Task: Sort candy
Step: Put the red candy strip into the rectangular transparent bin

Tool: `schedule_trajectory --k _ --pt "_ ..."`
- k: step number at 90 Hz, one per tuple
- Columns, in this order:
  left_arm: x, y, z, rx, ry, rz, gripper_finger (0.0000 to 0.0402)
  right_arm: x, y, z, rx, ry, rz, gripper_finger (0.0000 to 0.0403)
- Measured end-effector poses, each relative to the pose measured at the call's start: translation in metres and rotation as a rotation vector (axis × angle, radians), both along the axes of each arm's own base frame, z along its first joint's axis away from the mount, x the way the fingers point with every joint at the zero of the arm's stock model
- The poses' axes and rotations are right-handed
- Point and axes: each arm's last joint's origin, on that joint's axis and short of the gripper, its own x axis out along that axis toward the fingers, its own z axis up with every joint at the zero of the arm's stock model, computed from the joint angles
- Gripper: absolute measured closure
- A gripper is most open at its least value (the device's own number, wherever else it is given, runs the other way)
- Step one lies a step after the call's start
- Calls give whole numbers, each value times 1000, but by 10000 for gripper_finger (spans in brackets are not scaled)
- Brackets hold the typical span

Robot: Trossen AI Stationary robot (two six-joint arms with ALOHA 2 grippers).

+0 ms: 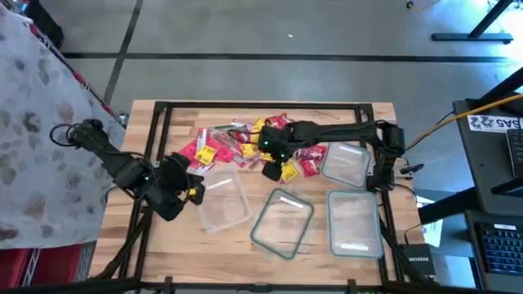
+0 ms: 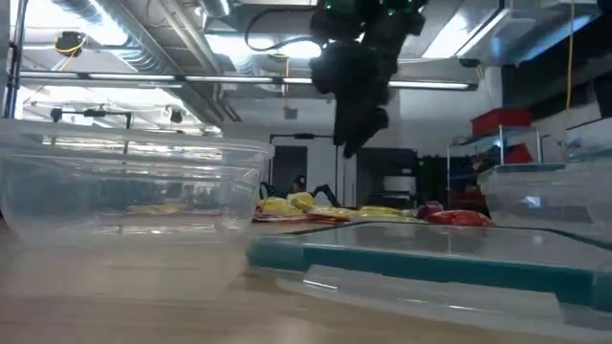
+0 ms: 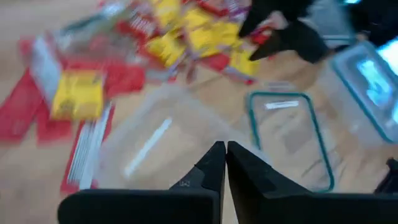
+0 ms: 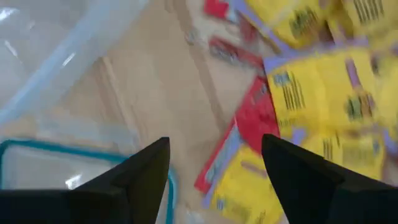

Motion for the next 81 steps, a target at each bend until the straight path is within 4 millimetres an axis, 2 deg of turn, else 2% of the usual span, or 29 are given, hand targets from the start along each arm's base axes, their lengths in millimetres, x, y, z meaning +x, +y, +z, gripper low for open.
schedule_trajectory --k 20,35,42,49,60,81 --pt "3 -14 -33 -161 310 229 402 12 -1 -4 -5 -88 28 162" --pt "14 -23 -92 -148 396 271 402 15 -2 -2 7 -126 -21 162" --pt "15 -18 -120 -179 450 271 402 15 -2 -2 33 -116 -71 162" --pt "15 -12 -140 -261 488 253 402 15 1 -2 62 -112 -123 162" --pt "10 -7 -158 -320 553 170 402 17 1 -1 90 -124 -178 162" --pt "0 7 -182 -245 608 90 402 17 5 -1 132 -108 -249 162"
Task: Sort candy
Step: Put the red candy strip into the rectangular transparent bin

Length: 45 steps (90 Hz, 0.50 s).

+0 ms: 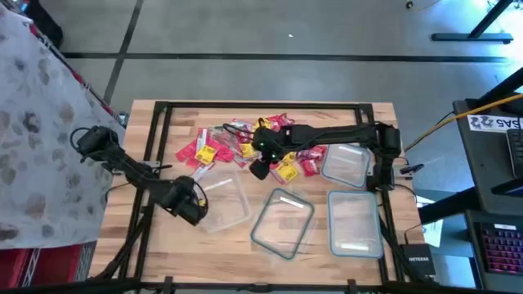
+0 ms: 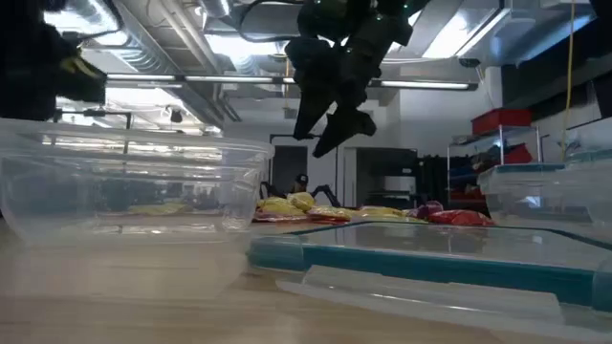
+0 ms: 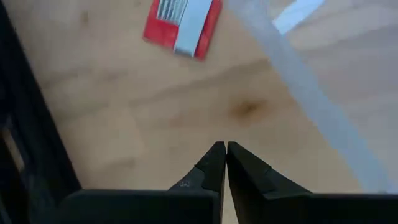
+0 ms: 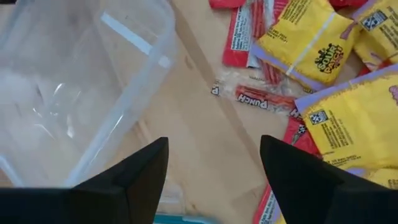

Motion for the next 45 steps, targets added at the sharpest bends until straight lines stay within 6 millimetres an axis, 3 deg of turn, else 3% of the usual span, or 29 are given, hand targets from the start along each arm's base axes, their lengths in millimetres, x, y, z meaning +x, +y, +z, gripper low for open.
schedule_trajectory --k 10,26,45 --pt "3 10 -8 -20 20 -47 402 1 15 0 4 10 29 162" --pt "27 29 -15 -40 -137 -172 402 2 47 -1 -24 12 126 162" --pt "57 52 -10 -40 -331 -267 402 -5 62 -4 -64 87 145 162"
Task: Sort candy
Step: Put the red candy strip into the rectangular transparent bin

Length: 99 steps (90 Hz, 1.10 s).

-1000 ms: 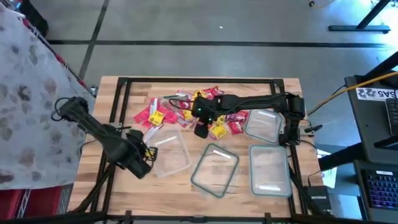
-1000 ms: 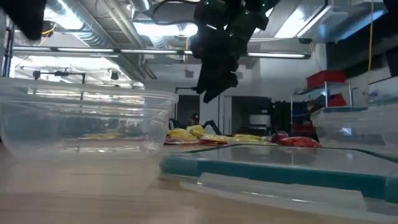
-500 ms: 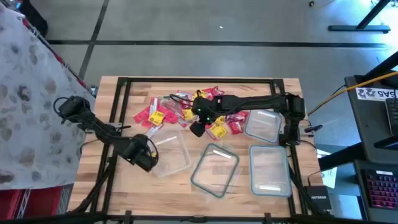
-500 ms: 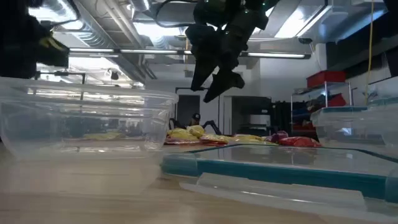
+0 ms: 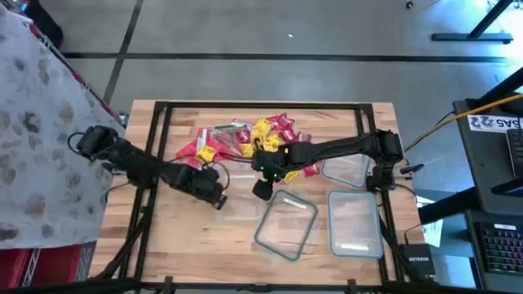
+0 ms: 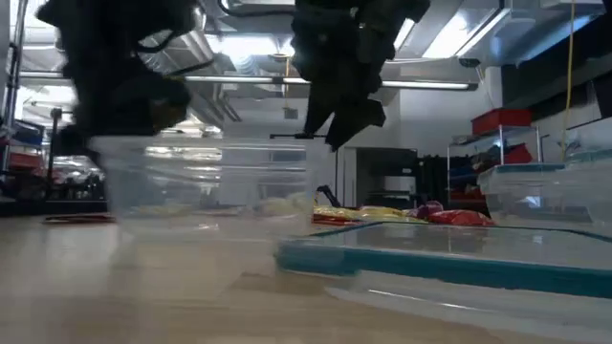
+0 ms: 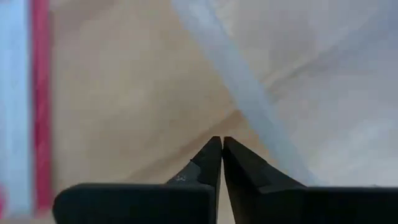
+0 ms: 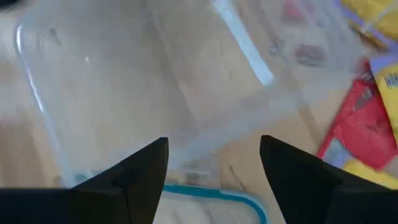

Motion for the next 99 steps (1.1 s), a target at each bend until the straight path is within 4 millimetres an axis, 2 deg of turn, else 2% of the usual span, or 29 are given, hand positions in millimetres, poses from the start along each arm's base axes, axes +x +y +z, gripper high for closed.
schedule_trajectory --k 14,25,34,44,55,65,80,88,99 --pt "-3 9 18 5 93 12 402 -5 -1 -1 -13 53 -6 162" --pt "-18 7 38 20 186 22 402 -4 -1 -1 -14 42 -5 162" --pt "-33 8 45 62 247 65 397 -2 -1 0 -17 20 -7 162" --pt "-44 11 47 130 323 91 370 1 -1 1 -23 -13 -6 162" --pt "-42 15 47 152 309 100 320 2 -1 2 -30 -36 11 162" --pt "-40 23 36 155 281 117 268 3 -1 3 -28 -39 12 162" --pt "-50 34 3 80 302 165 205 2 0 3 -4 -38 24 162" --pt "-53 38 -15 3 274 132 190 2 0 3 2 -39 27 162" --pt "-57 41 -32 -39 208 151 192 3 0 3 11 -40 32 162"
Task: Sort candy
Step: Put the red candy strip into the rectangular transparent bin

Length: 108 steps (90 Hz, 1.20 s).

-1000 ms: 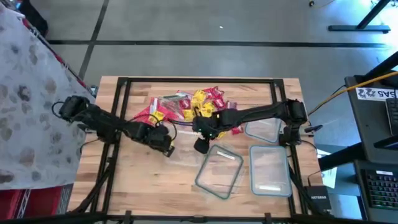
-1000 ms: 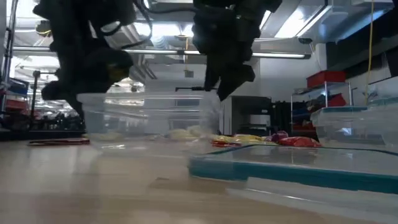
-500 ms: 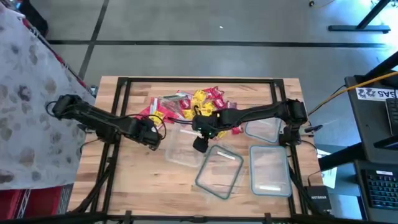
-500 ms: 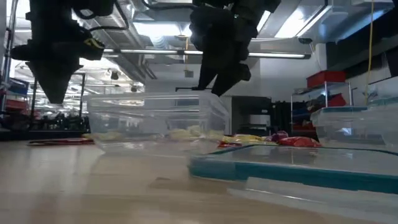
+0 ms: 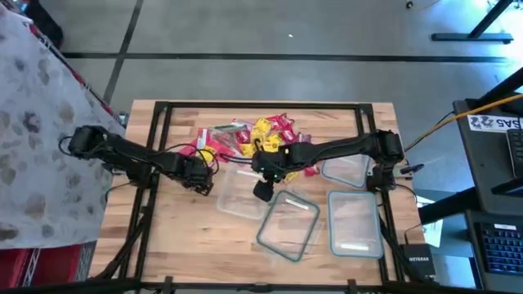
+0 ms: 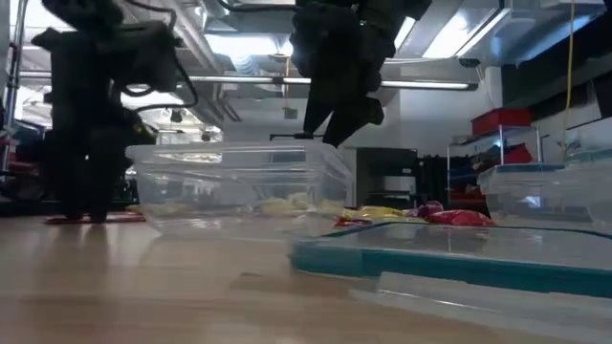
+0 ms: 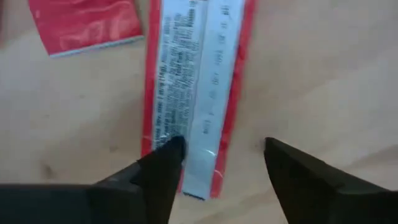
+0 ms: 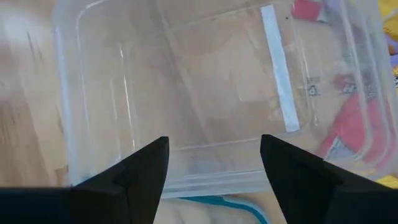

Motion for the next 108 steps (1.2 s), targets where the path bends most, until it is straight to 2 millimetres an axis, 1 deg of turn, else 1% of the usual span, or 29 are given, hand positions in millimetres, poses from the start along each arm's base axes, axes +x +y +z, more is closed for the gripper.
schedule_trajectory --k 8,15,22,35,41,48,56,67,76,90,99,108 --pt "-2 0 -3 0 4 15 210 0 0 0 8 -1 3 162" --pt "0 -2 -1 4 4 -10 238 1 1 1 16 -5 -7 162" --pt "3 -8 2 -3 -16 -35 276 2 1 1 27 -21 -11 162" --pt "1 -18 2 42 -21 -60 367 8 1 5 44 -93 -13 162" --pt "0 -22 2 68 -25 -68 391 11 2 7 76 -130 1 162" --pt "-1 -27 3 65 -23 -72 398 13 3 10 114 -152 5 162" --pt "-2 -35 8 42 -5 -81 401 15 3 16 118 -171 4 162" --pt "3 -46 29 41 -58 -79 401 19 4 27 129 -207 21 162" --pt "3 -52 44 47 -88 -77 401 23 4 39 119 -256 60 162" --pt "3 -58 68 14 -186 -80 401 31 6 59 80 -388 212 162" --pt "1 -60 85 -14 -266 -85 401 34 7 72 -18 -474 358 162" --pt "-4 -57 97 5 -334 -78 401 37 7 85 -88 -551 404 162"
